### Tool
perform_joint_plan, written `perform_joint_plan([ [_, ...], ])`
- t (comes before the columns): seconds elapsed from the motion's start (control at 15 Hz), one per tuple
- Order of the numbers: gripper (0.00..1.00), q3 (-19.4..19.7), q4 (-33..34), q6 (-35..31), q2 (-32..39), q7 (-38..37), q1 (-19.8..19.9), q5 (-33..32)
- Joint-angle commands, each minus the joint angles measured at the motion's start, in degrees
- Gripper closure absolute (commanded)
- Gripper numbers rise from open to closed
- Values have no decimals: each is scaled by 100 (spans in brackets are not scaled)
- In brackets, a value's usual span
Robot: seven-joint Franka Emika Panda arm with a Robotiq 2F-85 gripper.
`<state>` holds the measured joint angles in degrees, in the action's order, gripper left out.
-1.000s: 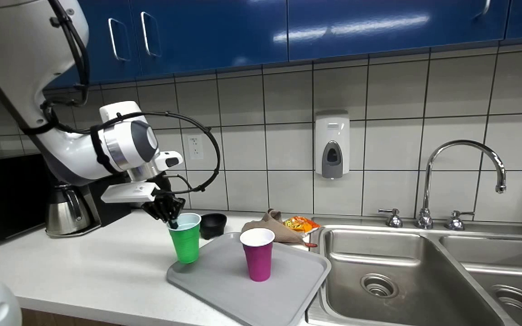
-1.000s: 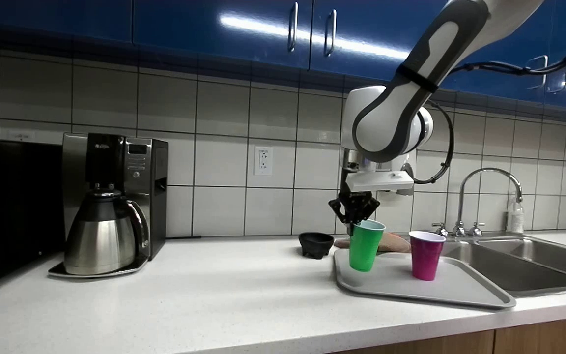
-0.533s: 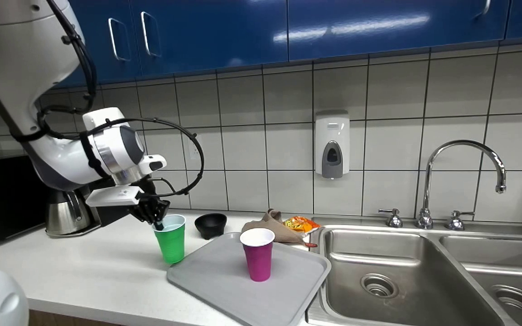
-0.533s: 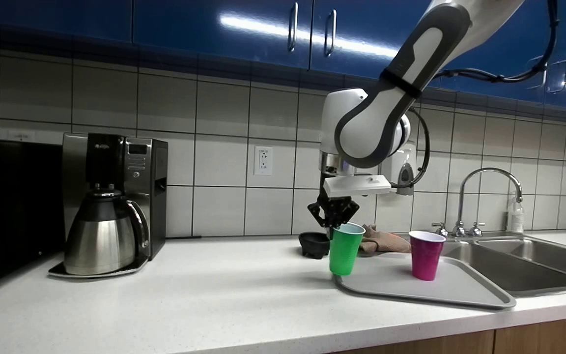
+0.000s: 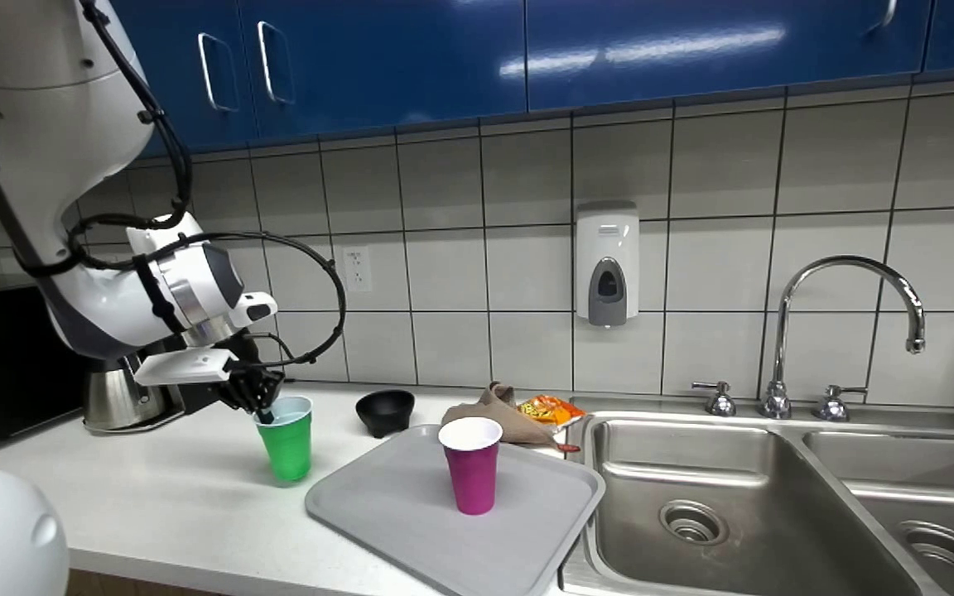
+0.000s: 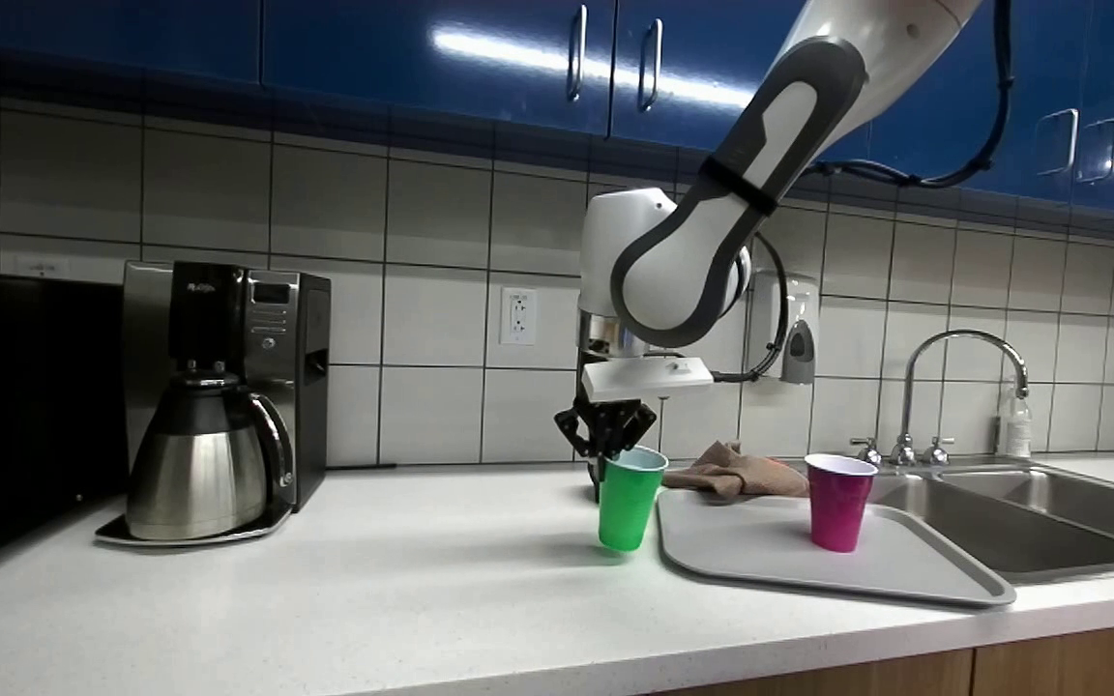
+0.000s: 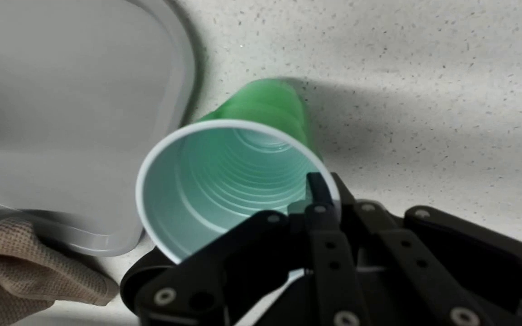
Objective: Remove the green and purple cups from the tray
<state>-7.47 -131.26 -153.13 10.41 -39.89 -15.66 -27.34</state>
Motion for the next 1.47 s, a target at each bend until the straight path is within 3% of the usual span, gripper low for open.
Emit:
perform_joint_plan([
  [0.0,99,177,481,144,362,-403,-317,-300],
  [0.4,98,395,738,150,602,-417,-600,-250],
  [0.47,71,429,754,152,608,-420,-627,-246],
  [0.53,71,464,768,121,642,-407,-632,-247],
  [1.13,3,656,752,82,575,-461,-701,-306],
  [1.4,0,670,725,131,368,-541,-744,-299],
])
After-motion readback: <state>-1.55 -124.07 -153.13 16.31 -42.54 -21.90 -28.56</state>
